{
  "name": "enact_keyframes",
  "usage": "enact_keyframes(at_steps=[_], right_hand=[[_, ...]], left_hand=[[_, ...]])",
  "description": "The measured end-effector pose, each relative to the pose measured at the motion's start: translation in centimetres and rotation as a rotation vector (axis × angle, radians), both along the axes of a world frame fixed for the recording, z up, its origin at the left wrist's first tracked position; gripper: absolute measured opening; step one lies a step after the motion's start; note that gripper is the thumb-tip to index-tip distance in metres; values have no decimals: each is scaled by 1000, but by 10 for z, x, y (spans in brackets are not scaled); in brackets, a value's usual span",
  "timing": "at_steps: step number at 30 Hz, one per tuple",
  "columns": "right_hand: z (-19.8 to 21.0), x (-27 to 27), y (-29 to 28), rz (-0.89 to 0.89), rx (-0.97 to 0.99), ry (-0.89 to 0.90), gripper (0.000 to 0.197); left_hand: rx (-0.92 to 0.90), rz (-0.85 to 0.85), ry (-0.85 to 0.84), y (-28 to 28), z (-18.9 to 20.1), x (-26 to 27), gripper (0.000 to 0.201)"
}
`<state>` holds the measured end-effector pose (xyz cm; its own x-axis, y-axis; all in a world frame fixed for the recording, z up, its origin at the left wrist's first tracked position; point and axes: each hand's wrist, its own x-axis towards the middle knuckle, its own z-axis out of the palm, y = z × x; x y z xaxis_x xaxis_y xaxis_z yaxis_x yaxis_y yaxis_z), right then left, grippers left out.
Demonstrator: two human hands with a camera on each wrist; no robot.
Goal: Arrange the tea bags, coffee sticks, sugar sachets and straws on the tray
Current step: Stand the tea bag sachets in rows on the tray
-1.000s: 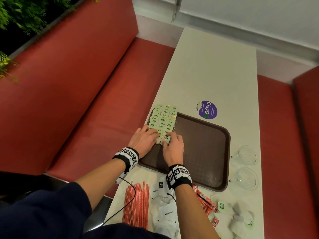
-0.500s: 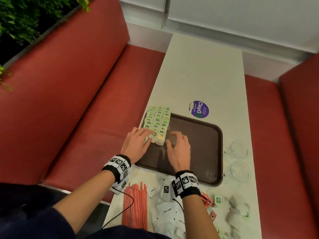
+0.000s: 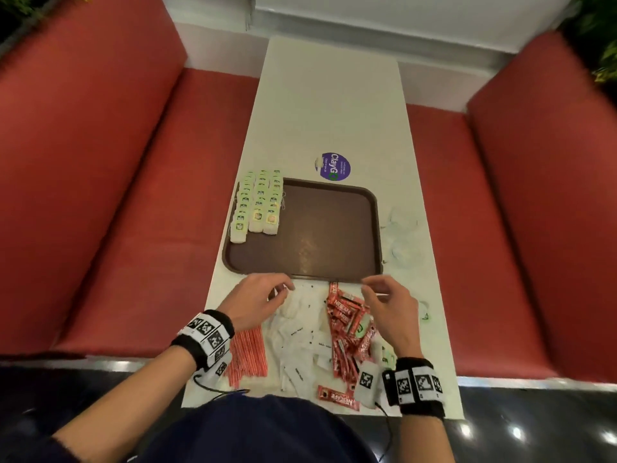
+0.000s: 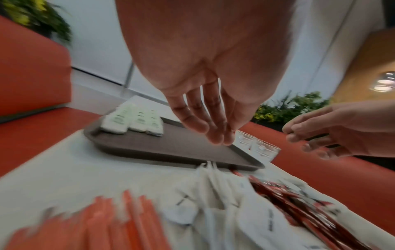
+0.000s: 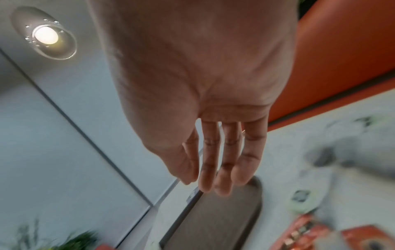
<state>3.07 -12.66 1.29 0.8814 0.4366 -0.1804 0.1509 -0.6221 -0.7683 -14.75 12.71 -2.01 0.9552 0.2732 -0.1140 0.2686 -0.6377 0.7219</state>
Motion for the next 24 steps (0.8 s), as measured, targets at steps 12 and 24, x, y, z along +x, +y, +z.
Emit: enact_keyframes(at_steps=[12, 24], right_hand=[[-59, 14, -126, -422, -312, 141, 40], [-71, 19, -135, -390, -205, 145, 12]], left_hand=[[391, -408, 132, -157, 0, 133, 20], [452, -149, 266, -182, -48, 179, 33]])
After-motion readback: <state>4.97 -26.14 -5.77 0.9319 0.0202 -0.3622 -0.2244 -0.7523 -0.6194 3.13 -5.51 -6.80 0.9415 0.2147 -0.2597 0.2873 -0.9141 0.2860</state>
